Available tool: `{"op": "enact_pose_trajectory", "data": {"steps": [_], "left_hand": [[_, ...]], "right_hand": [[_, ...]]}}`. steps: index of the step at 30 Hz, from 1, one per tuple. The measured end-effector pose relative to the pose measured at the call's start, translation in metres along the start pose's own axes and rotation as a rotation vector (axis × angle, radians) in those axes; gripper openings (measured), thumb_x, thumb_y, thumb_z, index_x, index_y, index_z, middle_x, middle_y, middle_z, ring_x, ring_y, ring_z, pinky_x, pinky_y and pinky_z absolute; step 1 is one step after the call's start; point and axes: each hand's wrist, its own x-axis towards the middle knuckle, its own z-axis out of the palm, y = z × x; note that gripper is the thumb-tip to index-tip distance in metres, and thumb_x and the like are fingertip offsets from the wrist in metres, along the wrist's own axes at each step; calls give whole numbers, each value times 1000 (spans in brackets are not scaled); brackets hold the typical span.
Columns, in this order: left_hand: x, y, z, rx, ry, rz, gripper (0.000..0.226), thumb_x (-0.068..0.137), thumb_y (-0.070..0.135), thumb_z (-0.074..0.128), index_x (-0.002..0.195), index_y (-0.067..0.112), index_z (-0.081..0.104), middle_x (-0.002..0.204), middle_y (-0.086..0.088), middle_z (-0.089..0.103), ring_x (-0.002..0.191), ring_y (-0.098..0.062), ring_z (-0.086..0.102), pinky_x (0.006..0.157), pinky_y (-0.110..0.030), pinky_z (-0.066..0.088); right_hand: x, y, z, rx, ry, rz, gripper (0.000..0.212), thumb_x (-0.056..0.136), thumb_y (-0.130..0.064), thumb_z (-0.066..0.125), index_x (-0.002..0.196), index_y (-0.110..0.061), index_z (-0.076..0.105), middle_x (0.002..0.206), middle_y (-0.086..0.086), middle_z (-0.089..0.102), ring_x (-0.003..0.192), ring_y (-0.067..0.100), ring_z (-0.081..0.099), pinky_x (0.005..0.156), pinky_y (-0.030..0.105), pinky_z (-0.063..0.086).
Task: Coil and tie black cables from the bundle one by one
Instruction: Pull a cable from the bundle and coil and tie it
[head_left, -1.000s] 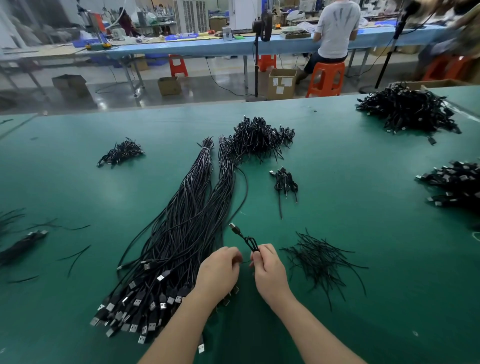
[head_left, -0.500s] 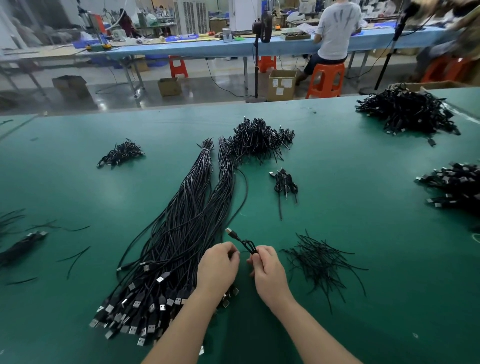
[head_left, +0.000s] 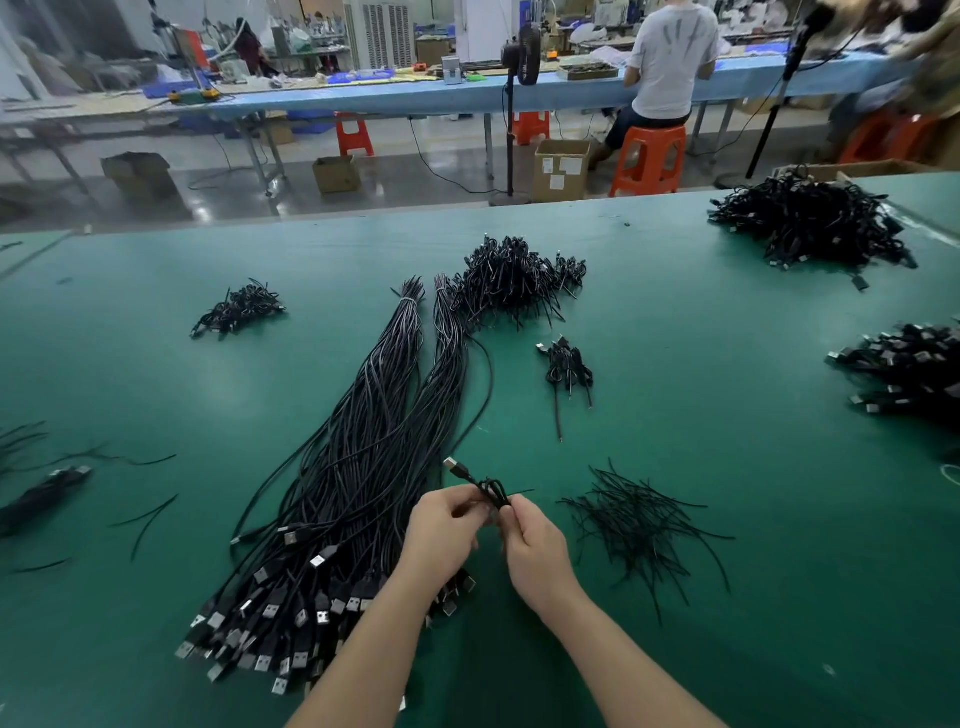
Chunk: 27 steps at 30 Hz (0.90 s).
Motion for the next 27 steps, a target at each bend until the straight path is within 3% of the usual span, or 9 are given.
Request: {"op": "enact_pose_trajectory", "data": {"steps": [3, 10, 13, 18, 22, 27], "left_hand": [[-3, -2, 2, -76, 8, -11, 29, 96, 17, 62, 86, 39, 78, 74, 11, 74, 51, -5, 52, 50, -17, 43], [-6, 2, 3, 79, 79, 46, 17, 95, 17, 65, 89, 26, 78, 59, 22, 63, 56, 10, 54, 53, -8, 38], [-7, 5, 5, 156, 107, 63, 14, 95, 18, 65, 92, 23, 78, 66, 19, 62, 58, 10, 54, 56, -8, 39], [-8, 5, 6, 167, 120, 18, 15, 96, 18, 63, 90, 20, 77, 75, 12, 69, 66, -1, 59, 58, -11, 40], [-10, 9, 11, 112, 124, -68, 18, 95, 21, 63, 80, 29, 70, 72, 11, 70, 62, 2, 60, 53, -9, 41], [-6, 17, 8, 173, 86, -102, 18, 94, 24, 65, 77, 31, 64, 76, 13, 68, 69, 3, 60, 51, -8, 38]], "right_hand": [[1, 0, 0, -14, 3, 7, 34, 105, -21, 43, 72, -21, 40, 66, -8, 44, 57, 5, 37, 57, 26, 28], [0, -3, -2, 82, 57, -62, 36, 102, -16, 52, 71, -32, 56, 58, -16, 54, 54, 3, 43, 54, 18, 30], [0, -4, -4, 168, 36, -32, 25, 103, -17, 52, 84, -17, 69, 59, -8, 54, 57, 12, 45, 57, 31, 36], [2, -4, -5, 219, 35, 35, 21, 101, -20, 58, 113, -16, 75, 70, -17, 61, 63, -3, 52, 62, 13, 39], [3, -7, -4, 299, 45, 77, 19, 99, -17, 61, 106, -21, 78, 64, -11, 67, 56, 5, 53, 58, 24, 43], [2, -13, -10, 412, 1, 83, 19, 99, -15, 61, 104, -21, 78, 88, -3, 78, 81, 16, 71, 76, 32, 57]]}}
